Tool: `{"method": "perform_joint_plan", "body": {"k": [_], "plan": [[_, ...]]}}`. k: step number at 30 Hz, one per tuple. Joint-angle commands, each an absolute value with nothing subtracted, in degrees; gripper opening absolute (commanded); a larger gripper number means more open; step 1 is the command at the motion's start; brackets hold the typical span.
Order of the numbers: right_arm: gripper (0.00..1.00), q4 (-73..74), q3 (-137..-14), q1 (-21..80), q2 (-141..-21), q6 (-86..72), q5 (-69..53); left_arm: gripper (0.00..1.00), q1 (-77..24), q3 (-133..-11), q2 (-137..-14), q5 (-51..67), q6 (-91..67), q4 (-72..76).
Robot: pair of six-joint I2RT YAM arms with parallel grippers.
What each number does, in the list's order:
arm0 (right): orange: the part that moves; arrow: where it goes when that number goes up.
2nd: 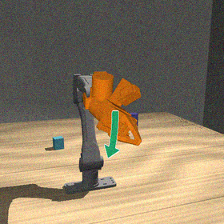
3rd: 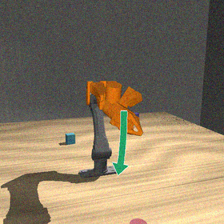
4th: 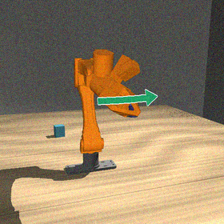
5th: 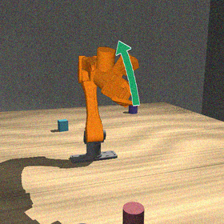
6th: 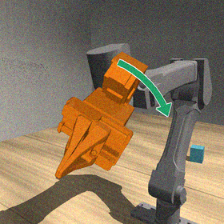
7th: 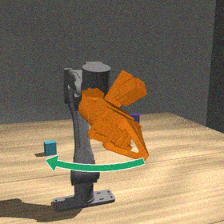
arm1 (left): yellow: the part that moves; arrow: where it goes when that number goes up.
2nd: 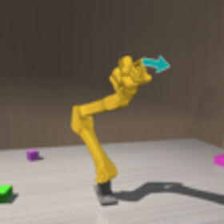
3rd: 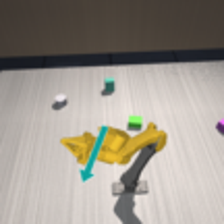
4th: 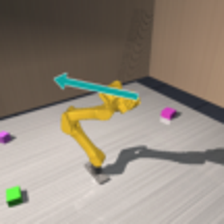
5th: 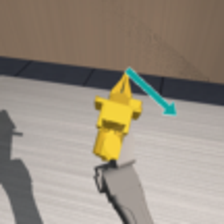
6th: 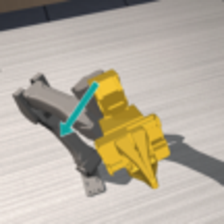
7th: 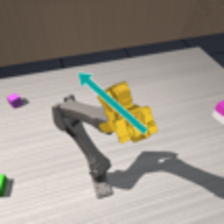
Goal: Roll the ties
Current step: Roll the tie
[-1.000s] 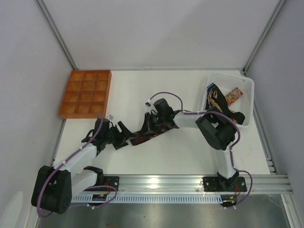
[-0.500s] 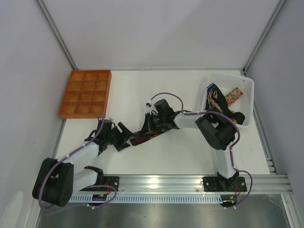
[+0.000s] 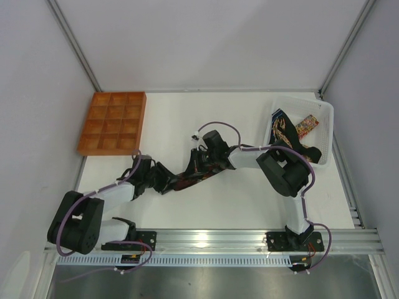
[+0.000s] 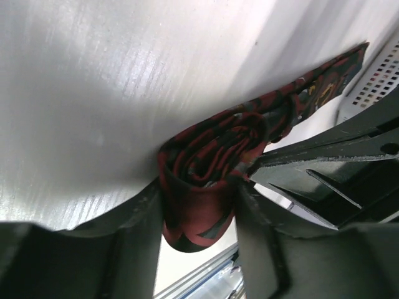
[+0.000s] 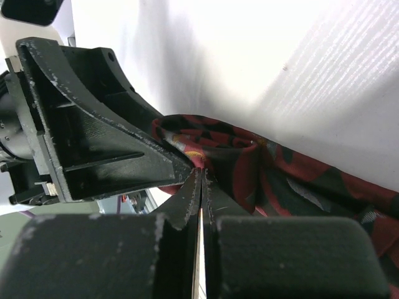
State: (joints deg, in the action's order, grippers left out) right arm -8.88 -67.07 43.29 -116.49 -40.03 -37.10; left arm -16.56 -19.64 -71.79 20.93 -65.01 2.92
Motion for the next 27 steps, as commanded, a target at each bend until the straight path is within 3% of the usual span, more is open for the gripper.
{"method": "perform_joint_plan", "body": {"k": [1, 5, 9, 11, 14, 27], "plan": [[0.00, -8.00, -66.44, 43.33, -115.14, -38.41, -35.86, 0.48, -17.23, -22.49, -72.95, 18.38, -62.76, 1.95], [0.00, -6.95, -66.97, 43.51, -114.96, -37.62, -35.59, 0.33, -17.49, -25.82, -71.55, 15.13, -56.80, -4.12], [0.00, -5.89, -67.50, 43.77, -114.70, -37.00, -35.16, 0.10, -19.33, -31.02, -71.19, 9.94, -50.11, -14.47], [0.00, -5.63, -67.76, 44.21, -114.52, -37.18, -35.16, 0.04, -20.56, -33.30, -71.28, 8.45, -47.39, -15.99], [0.00, -5.45, -68.11, 45.26, -114.26, -37.35, -34.81, 0.01, -23.10, -37.51, -72.77, 5.90, -44.23, -20.38], [0.00, -5.19, -66.89, 47.90, -112.85, -38.76, -31.99, 0.01, -36.03, -51.06, -81.02, -7.03, -40.34, -32.34]]}}
